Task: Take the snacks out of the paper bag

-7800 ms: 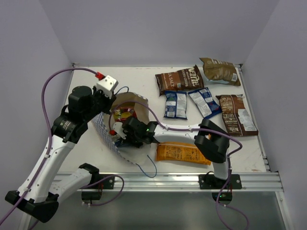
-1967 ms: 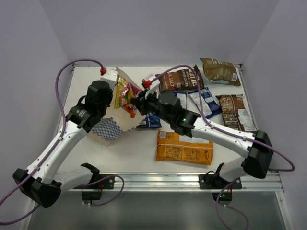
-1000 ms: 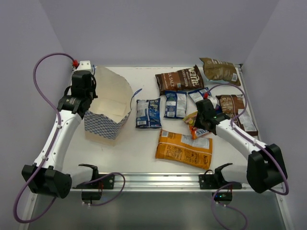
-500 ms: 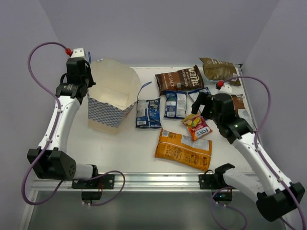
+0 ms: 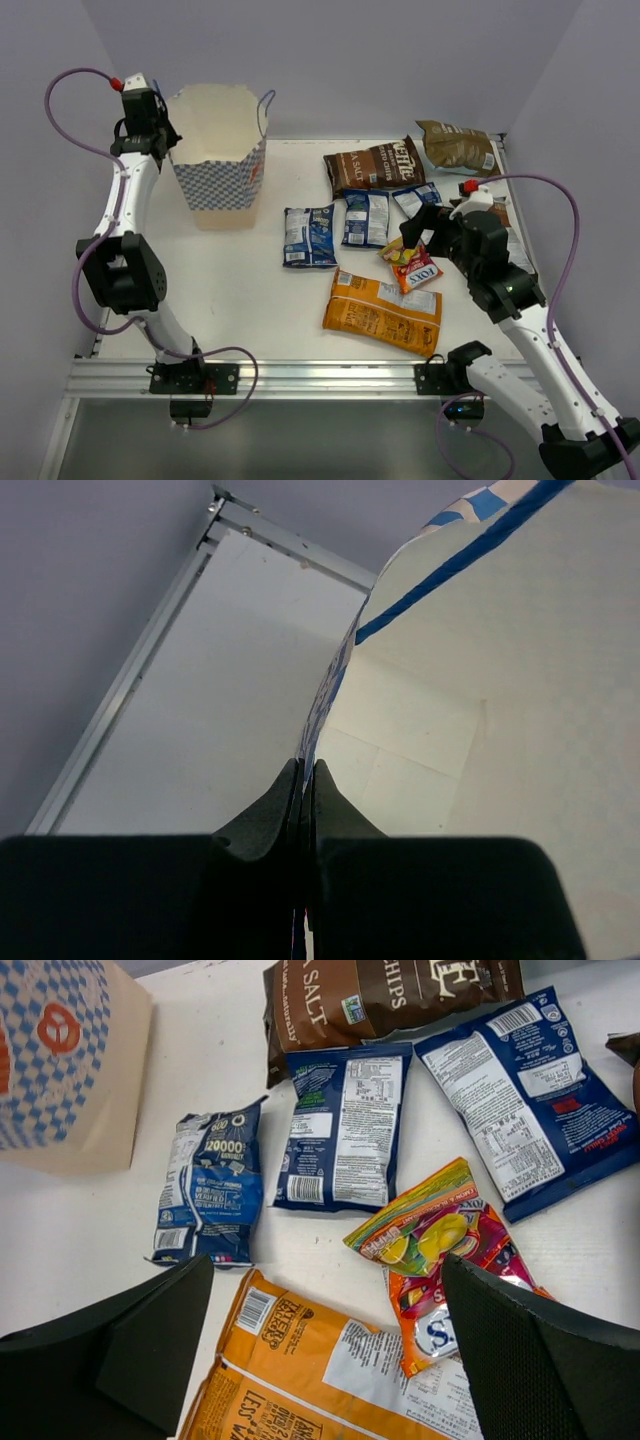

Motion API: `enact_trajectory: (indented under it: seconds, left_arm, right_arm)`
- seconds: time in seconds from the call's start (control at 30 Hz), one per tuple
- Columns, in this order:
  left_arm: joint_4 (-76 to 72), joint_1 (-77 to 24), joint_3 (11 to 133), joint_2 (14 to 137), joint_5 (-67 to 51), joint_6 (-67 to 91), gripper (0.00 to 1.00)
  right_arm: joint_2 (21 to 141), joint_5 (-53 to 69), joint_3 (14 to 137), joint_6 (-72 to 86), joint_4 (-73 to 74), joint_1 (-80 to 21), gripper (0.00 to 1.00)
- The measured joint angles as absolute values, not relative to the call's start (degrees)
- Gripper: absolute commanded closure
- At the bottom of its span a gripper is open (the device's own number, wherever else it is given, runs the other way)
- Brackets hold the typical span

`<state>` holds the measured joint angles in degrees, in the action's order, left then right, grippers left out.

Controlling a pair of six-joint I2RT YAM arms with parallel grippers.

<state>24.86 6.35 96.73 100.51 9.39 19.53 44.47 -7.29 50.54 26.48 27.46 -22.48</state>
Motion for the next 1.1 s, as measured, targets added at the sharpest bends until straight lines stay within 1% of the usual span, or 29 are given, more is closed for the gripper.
enact_trajectory:
  seconds: [0.1,0.13,0.17,0.27,0.3,0.33,0.37,0.43,0.47,0.53,0.57,0.6,1.1]
  left_arm:
    - [24.7,8.6,99.8,103.4,9.4,20.5,1.00]
    - [24.7,9.3,100.7,104.1,9.3,20.5,0.97]
    - [24.4,9.8,101.4,104.8,9.2,20.6,0.89]
    - [24.3,11.0,102.8,106.1,9.0,20.4,0.73]
    - [24.3,11.3,103.0,106.3,8.9,20.3,0.61]
    - [24.4,11.4,103.1,106.4,8.7,20.1,0.55]
    - [24.4,11.4,103.1,106.4,8.5,20.0,0.39]
    - [24.3,11.3,103.1,106.3,8.2,19.8,0.25]
    - [24.3,11.2,103.0,106.2,8.0,19.7,0.16]
    - [24.0,11.2,102.6,105.6,7.7,19.6,0.09]
    - [23.9,11.2,102.2,105.1,7.6,19.5,0.02]
    - [23.8,11.2,101.7,104.4,7.5,19.4,0.00]
    - [25.5,11.2,96.6,97.2,9.0,16.3,0.00]
  right_arm:
    - [43.7,-6.6,49.6,26.4,27.7,-22.5,0.01]
    - [43.6,-6.4,49.5,26.3,27.7,-22.5,0.01]
    - [43.5,-6.4,49.5,26.3,27.8,-22.5,0.01]
    - [43.4,-6.4,49.5,26.0,27.8,-22.5,0.01]
    - [43.4,-6.3,49.4,25.9,27.8,-22.5,0.01]
    - [43.4,-6.2,49.4,25.8,27.8,-22.5,0.01]
    - [43.4,-6.2,49.3,25.8,27.8,-22.5,0.01]
    - [43.3,-6.1,49.3,25.8,27.8,-22.5,0.01]
    - [43.3,-5.8,49.2,25.7,27.8,-22.5,0.01]
    - [43.1,-5.1,49.2,25.6,27.8,-22.5,0.01]
    - [43.1,-4.8,49.2,25.6,27.8,-22.5,0.01]
    - [43.0,-4.5,49.2,25.5,27.8,-22.5,0.01]
    - [40.8,2.4,49.1,22.3,27.5,-22.5,0.01]
